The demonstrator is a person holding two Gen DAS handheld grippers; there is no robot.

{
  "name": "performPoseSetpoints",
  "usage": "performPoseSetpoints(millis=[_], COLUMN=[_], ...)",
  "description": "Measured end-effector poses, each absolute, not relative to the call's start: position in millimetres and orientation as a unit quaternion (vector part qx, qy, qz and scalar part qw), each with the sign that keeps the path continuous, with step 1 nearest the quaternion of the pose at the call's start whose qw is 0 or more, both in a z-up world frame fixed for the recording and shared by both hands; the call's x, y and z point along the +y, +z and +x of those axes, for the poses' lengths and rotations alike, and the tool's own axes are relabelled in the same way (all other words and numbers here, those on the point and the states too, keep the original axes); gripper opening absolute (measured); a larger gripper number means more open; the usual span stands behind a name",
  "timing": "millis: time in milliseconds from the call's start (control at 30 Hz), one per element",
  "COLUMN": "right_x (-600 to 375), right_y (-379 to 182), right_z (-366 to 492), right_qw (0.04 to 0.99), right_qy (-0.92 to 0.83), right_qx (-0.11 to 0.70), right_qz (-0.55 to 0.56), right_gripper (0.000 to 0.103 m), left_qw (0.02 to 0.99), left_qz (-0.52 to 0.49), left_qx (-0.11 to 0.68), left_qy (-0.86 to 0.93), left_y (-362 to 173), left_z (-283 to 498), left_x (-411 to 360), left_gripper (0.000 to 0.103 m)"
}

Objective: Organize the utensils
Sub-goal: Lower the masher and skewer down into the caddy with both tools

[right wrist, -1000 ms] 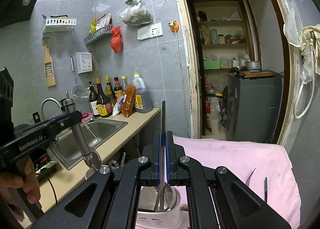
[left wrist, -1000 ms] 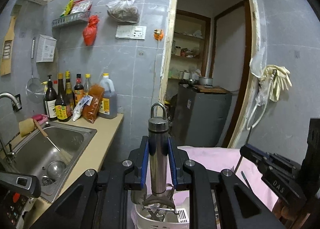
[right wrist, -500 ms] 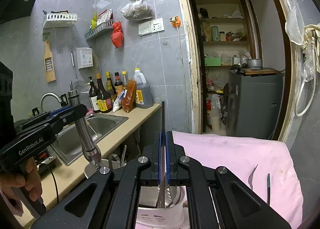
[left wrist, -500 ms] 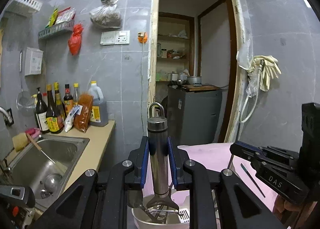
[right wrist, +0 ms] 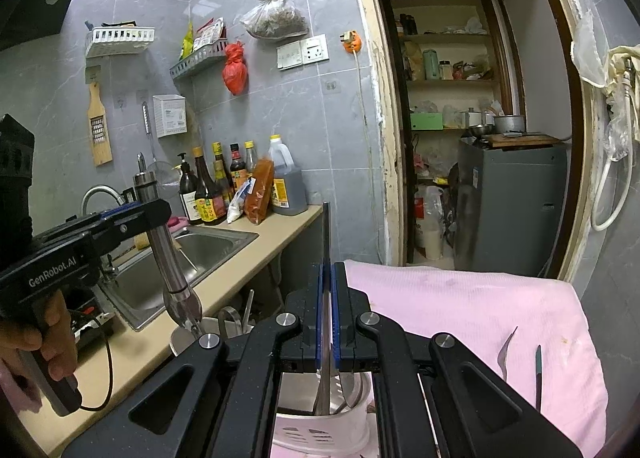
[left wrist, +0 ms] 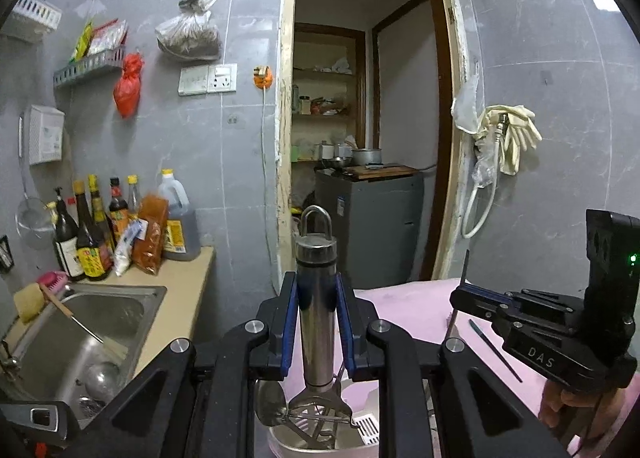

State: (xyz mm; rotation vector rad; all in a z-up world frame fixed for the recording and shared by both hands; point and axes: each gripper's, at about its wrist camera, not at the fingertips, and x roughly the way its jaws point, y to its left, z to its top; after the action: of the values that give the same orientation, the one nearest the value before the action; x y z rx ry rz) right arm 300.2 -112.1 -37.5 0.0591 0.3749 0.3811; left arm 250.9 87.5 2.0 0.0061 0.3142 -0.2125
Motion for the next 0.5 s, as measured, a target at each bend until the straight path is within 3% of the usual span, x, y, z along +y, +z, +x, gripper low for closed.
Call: performPoseSetpoints(millis=[500], right_x=[-109.9], right_y=[-42.4], right_z=[298.4], right_qw=[0.962], right_qy=[0.193], right_qx=[0.193], right_qz=[0.029], right_gripper=[0.004], left_qw=[0.979], left_qz=[0.044], left_qx=[0.156], left_qy=[-0.122], left_y=[-2.7], left_z=[247.1], left_x=[76.8], left_gripper=[0.018])
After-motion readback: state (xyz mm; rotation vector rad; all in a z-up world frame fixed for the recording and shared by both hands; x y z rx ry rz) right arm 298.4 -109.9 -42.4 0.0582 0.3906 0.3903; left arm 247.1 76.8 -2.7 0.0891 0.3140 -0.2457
